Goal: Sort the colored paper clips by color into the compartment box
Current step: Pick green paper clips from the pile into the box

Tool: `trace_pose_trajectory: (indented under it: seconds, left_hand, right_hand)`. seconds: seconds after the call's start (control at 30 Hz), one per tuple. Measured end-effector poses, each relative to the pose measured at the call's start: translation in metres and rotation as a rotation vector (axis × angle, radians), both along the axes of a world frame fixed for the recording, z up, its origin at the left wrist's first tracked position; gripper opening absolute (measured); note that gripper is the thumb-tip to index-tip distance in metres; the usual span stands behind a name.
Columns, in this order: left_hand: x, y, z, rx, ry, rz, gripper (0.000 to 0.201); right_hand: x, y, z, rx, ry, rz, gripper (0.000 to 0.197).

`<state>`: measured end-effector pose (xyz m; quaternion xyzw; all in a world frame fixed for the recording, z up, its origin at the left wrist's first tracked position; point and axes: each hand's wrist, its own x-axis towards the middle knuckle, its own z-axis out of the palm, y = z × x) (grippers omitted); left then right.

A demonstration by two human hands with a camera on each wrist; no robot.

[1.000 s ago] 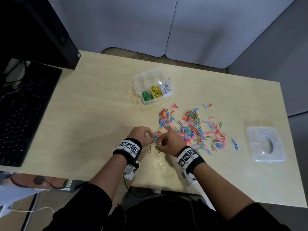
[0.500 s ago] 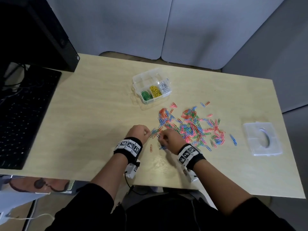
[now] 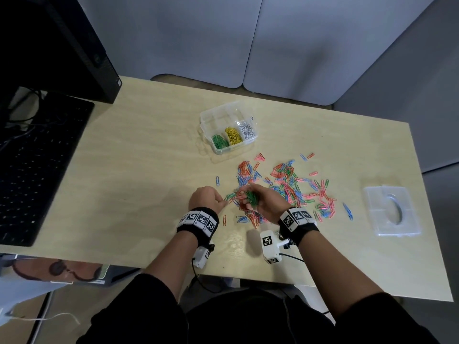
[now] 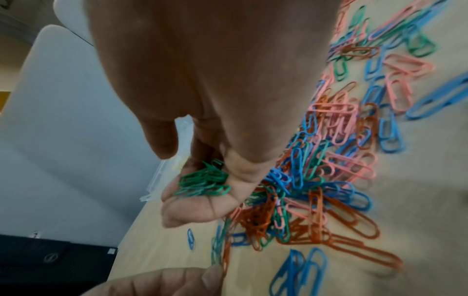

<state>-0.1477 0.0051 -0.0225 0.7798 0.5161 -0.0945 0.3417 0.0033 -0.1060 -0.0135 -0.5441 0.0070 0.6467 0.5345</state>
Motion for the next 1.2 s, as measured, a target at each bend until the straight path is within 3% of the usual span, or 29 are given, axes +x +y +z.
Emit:
trace_pose_trajectory:
  seconds: [0.1, 0.2, 0.27, 0.4, 0.5, 0.63, 0.73, 0.8, 0.97, 1.07, 1.2]
  left_hand:
    - [0.000, 0.000, -0.003, -0.059, -0.004, 0.018, 0.013]
    - [-0.003, 0.001, -0.006, -0.113, -0.023, 0.002, 0.013]
    - [-0.004, 0.002, -0.008, -0.139, -0.075, 0.009, 0.018]
    - [-0.010, 0.006, -0.013, -0.123, -0.175, 0.008, 0.035]
    - [-0.015, 0.007, -0.015, -0.119, -0.229, -0.002, 0.034]
    - [-0.017, 0.005, -0.014, -0.167, -0.267, 0.060, 0.023]
    - [-0.018, 0.006, -0.014, -0.220, -0.314, 0.086, 0.015]
    - [-0.019, 0.008, -0.013, -0.252, -0.348, 0.086, 0.012]
    - [-0.013, 0.012, -0.011, -0.353, -0.319, 0.112, 0.036]
    - [-0.006, 0.013, -0.006, -0.337, -0.327, 0.113, 0.037]
    - [0.005, 0.012, -0.003, -0.338, -0.299, 0.142, 0.021]
  right_hand:
    - [0.001, 0.008, 0.001, -0.037, -0.033, 0.023, 0.041]
    - [0.003, 0.013, 0.000, -0.079, -0.128, 0.114, 0.035]
    - [0.007, 0.015, -0.007, -0.106, -0.345, 0.225, 0.029]
    - [0.009, 0.024, -0.017, -0.113, -0.696, 0.400, 0.042]
    - [0.003, 0.034, -0.018, -0.115, -1.001, 0.545, 0.021]
    - [-0.006, 0.046, -0.023, -0.120, -1.253, 0.718, 0.012]
    - [-0.008, 0.053, -0.027, -0.102, -1.287, 0.776, 0.005]
    - [-0.006, 0.050, -0.028, -0.092, -1.272, 0.725, 0.008]
    - [0.024, 0.027, -0.024, -0.146, -1.026, 0.492, 0.011]
    - [0.038, 0.012, -0.017, -0.190, -1.084, 0.470, 0.007]
    - [0.042, -0.002, -0.007, -0.254, -1.201, 0.525, 0.011]
